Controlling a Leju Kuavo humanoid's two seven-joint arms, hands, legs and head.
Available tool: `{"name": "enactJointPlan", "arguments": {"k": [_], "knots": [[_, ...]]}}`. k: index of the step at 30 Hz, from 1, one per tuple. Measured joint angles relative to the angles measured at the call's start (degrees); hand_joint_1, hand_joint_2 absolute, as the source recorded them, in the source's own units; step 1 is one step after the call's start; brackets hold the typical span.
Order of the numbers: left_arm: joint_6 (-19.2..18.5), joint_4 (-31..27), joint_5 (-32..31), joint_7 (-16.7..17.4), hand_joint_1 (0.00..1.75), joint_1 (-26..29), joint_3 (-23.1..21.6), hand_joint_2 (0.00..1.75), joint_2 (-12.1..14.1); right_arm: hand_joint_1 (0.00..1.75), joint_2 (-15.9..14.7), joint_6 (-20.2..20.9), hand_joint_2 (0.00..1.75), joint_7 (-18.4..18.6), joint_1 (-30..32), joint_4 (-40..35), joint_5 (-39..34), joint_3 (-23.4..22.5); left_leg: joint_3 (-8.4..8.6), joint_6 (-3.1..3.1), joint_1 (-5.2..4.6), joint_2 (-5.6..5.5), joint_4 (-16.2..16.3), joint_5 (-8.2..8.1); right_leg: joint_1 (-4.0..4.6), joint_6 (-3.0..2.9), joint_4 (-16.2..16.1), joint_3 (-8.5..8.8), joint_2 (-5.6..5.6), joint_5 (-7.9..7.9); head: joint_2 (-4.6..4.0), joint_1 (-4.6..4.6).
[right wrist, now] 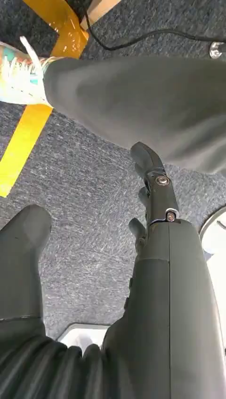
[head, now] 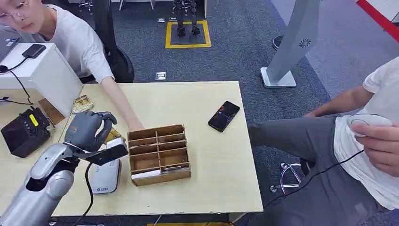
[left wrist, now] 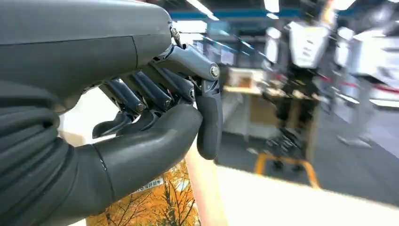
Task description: Pass the card to the sensor for recognition and then transmit it.
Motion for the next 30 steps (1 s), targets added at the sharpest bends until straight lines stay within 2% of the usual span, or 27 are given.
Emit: {"name": "enactJointPlan", "arguments": {"k": [6,9,13,15,22,30], "knots": [[-0.18,0.48,0.13,1.94,1.75,-6.33,3.59,1.75,0.46,0.00,0.09,-0.11,1.75,0.68,-0.07,0.00,0.42,0.00,-0.01,0.02,0.01,0.00,0.00,0.03,0.00,0.01,0.01,-0.02,0.01,0.04,0.00,0.00],[0.02,2.30,-0.68,4.25,1.75,-9.96,5.06,1.75,0.48,0.00,0.11,0.06,1.75,1.01,-0.15,0.00,0.66,0.00,-0.08,-0.01,0.03,-0.02,0.01,0.06,0.01,0.03,0.01,-0.06,-0.01,0.05,0.00,0.00],[1.66,7.26,-6.87,8.38,1.75,-16.43,6.61,1.75,0.55,0.00,0.17,0.85,1.75,2.06,-0.27,0.00,1.55,0.09,-0.07,-0.01,0.03,-0.02,0.01,0.06,0.00,0.03,0.01,-0.05,0.00,0.06,0.00,0.00],[2.70,9.86,-8.86,9.01,1.75,-18.29,6.63,1.75,0.44,0.00,0.17,1.09,1.75,2.06,-0.27,0.00,1.66,0.15,-0.07,-0.01,0.02,-0.02,0.01,0.06,-0.01,0.03,0.01,-0.05,0.00,0.06,0.00,0.00],[4.83,15.71,-9.99,9.51,1.75,-19.24,6.63,1.75,-0.59,0.00,0.17,1.44,1.75,2.01,-0.33,0.00,1.99,0.26,-0.08,-0.02,0.02,0.00,0.01,0.06,-0.01,0.03,0.01,-0.08,0.02,0.06,0.00,0.00],[5.16,18.23,-9.97,9.49,1.75,-19.04,6.65,1.75,-1.53,0.00,0.17,1.48,1.75,1.88,-0.32,0.00,1.99,0.33,-0.10,-0.02,0.01,-0.01,0.01,0.06,-0.01,0.03,0.00,-0.08,0.01,0.06,0.00,0.02]]}}
